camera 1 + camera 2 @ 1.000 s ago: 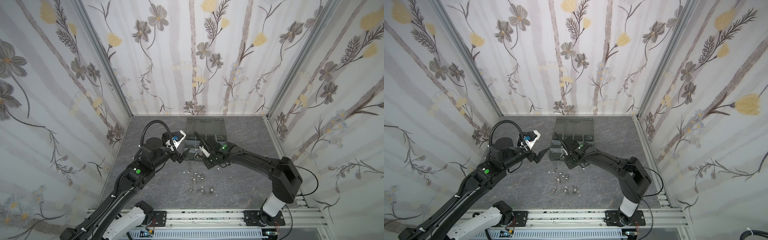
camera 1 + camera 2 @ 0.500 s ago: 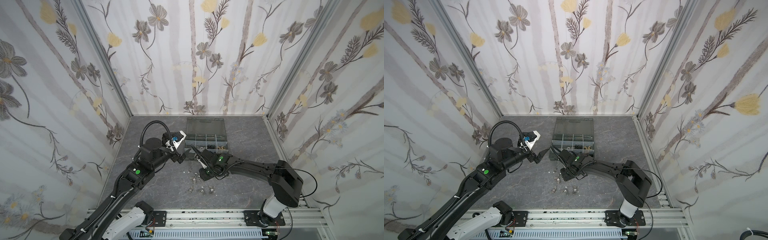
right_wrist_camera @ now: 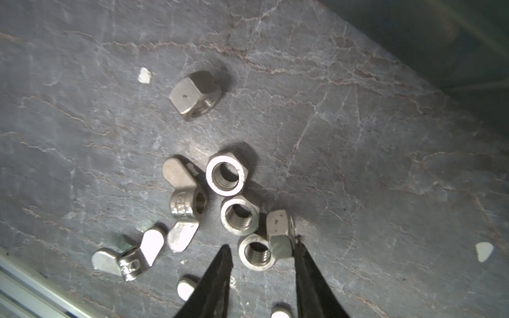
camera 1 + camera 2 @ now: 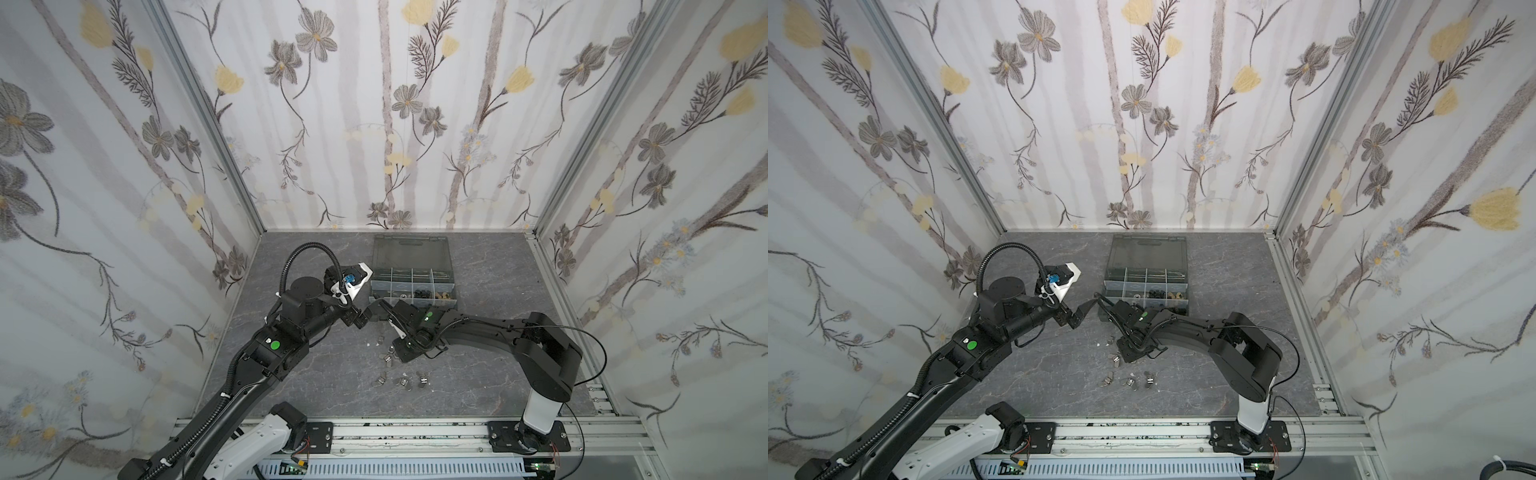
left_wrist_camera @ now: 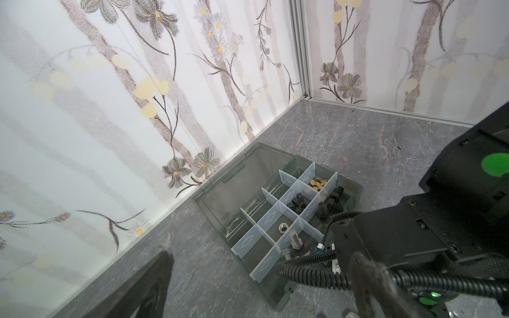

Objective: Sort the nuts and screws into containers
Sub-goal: 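Grasp a silver hex nut from the pile with the right gripper, then carry the silver hex nut over the silver-nut compartment, right gripper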

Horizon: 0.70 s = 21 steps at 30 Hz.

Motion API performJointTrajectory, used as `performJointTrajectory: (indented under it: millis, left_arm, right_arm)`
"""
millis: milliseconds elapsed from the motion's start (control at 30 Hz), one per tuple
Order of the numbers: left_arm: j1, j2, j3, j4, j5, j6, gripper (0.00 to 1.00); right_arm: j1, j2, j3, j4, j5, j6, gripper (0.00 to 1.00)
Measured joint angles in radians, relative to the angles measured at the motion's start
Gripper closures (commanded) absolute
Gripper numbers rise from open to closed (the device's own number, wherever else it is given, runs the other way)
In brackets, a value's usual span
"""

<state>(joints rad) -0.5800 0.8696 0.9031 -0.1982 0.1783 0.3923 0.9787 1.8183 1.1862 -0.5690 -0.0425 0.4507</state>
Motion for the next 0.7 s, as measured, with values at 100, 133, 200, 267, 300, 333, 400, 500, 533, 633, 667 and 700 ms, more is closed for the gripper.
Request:
performJointTrajectory:
  millis: [100, 133, 200, 267, 300, 333, 400, 500, 533, 633, 667, 700]
  left_arm:
    - [-0.001, 0.001, 0.0, 0.0, -0.003, 0.0, 0.0]
    - [-0.001, 0.001, 0.0, 0.0, -0.003, 0.0, 0.0]
    - [-0.001, 0.002, 0.0, 0.0, -0.003, 0.0, 0.0]
    - [-0.001, 0.003, 0.0, 0.0, -0.003, 0.0, 0.0]
    - [-0.001, 0.003, 0.0, 0.0, -0.003, 0.0, 0.0]
    - [-0.001, 0.003, 0.0, 0.0, -0.003, 0.0, 0.0]
    - [-0.001, 0.003, 0.0, 0.0, -0.003, 0.0, 0.0]
    - [-0.001, 0.003, 0.0, 0.0, -0.003, 0.0, 0.0]
    - [-0.001, 0.003, 0.0, 0.0, -0.003, 0.0, 0.0]
    - [-0.001, 0.003, 0.0, 0.0, -0.003, 0.0, 0.0]
    - [-0.001, 0.004, 0.0, 0.0, -0.003, 0.0, 0.0]
    - [-0.001, 0.005, 0.0, 0.0, -0.003, 0.0, 0.0]
  right_arm:
    - [-0.003, 0.027, 0.007, -0.002, 0.0, -0.011, 0.69]
    - [-0.003, 0.035, 0.012, -0.001, 0.0, -0.011, 0.71]
    - [-0.006, 0.045, 0.024, 0.002, -0.001, -0.018, 0.73]
    - [-0.011, 0.052, 0.031, 0.003, -0.002, -0.03, 0.75]
    - [-0.014, 0.054, 0.033, 0.004, -0.003, -0.034, 0.76]
    - [-0.018, 0.054, 0.034, 0.004, -0.003, -0.034, 0.78]
    - [-0.026, 0.055, 0.034, 0.004, -0.003, -0.042, 0.81]
    - [-0.033, 0.054, 0.025, 0.005, -0.002, -0.043, 0.85]
    - [-0.034, 0.051, 0.021, 0.008, -0.002, -0.044, 0.87]
    - [-0.035, 0.034, 0.003, 0.011, -0.002, -0.044, 0.9]
    - [-0.036, 0.025, -0.005, 0.008, -0.002, -0.044, 0.91]
    - [-0.038, 0.013, -0.011, 0.002, -0.002, -0.044, 0.91]
